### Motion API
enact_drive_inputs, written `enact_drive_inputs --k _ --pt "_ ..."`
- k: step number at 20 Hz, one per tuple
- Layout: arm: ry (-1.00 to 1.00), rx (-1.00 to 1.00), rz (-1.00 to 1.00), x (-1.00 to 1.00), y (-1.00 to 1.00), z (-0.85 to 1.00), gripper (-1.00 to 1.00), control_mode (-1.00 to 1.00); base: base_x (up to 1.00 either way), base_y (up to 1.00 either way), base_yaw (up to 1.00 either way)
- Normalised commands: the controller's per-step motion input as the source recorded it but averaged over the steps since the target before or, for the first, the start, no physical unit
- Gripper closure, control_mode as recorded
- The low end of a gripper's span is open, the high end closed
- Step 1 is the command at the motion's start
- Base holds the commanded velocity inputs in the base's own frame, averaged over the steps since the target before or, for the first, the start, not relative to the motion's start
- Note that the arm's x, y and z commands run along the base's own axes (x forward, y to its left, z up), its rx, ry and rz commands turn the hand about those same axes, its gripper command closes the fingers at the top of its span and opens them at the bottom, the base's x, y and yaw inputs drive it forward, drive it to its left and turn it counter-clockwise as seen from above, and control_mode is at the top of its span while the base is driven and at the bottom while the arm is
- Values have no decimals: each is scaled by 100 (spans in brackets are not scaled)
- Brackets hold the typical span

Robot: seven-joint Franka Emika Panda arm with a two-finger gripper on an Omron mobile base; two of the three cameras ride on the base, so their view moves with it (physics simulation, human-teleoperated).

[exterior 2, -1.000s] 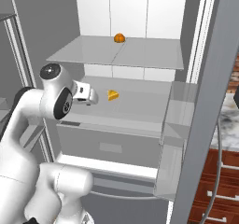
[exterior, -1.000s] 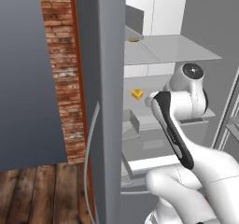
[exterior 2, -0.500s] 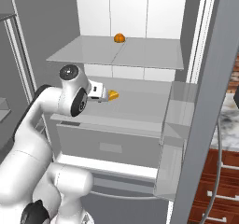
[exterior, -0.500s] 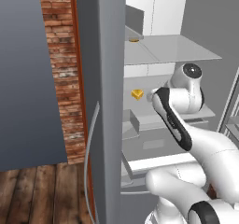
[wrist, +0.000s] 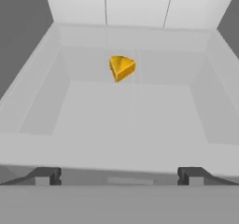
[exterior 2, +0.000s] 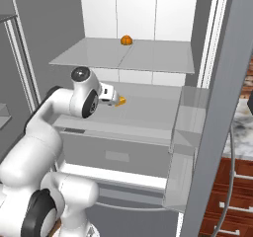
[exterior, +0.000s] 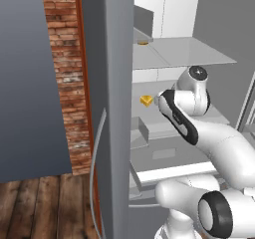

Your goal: Pick the cheese from the fridge and the cheese grater from the cabinet and place them next to the salad bowl.

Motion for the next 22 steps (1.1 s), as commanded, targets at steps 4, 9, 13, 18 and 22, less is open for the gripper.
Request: enact_drive_inputs --k 4,9,13,18,22 --pt "-2 0 -3 25 0 -19 -100 -100 0 0 0" --pt "-4 0 -2 27 0 -18 -100 -100 0 0 0" --pt "-3 0 -2 23 0 -26 -100 -100 0 0 0" --pt "0 1 0 36 1 -11 -100 -100 0 0 0" --pt "0 0 0 42 2 -12 -100 -100 0 0 0"
